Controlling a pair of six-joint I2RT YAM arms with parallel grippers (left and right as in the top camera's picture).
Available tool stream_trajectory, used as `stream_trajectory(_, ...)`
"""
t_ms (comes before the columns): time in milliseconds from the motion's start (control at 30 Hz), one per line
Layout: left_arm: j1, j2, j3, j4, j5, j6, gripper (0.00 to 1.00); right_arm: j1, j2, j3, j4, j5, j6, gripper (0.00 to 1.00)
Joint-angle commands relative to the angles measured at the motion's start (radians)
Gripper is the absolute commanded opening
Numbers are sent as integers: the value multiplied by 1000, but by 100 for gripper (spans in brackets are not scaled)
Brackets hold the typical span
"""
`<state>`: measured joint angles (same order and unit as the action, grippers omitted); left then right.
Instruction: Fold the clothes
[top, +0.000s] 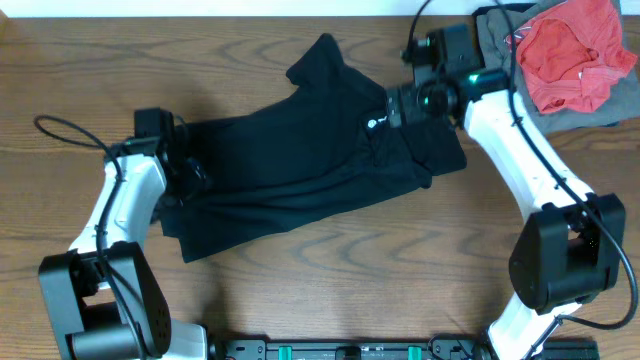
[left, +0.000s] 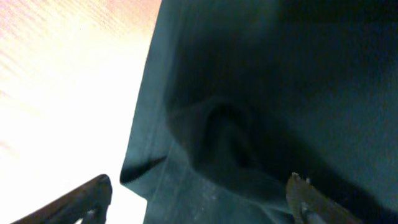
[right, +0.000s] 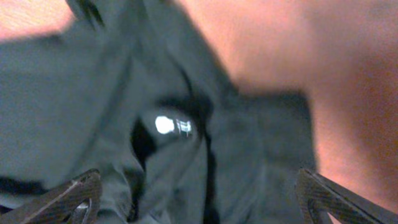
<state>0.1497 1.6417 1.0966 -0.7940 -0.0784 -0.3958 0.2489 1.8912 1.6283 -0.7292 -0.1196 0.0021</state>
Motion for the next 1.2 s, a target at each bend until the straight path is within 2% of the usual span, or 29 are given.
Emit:
stream_trajectory(0,4,-26,115,-18,28,103,96,1,-9,83,-8,-1,-64,98)
stream_trajectory(233,15,22,192,145,40,228,97,10,63,155,46,-19,-98,96)
stream_trajectory(367,62,117,216,226,42,236,98,14,131,191,60,-21,-124,96)
stream_trajectory(533,114,256,262,290,111,246,98,23,196,193,137,-29,-139,92)
stream_trajectory(800,117,397,296,389,120,277,97,31,251,193,217,-42,-142,84)
stream_trajectory(1067,117,463,296,436,107,327,80,36,301,193,278,-42,-142,68)
stream_trajectory(1167,117,475,296,460,104,333,63,39,315,193,312,-42,-141,63)
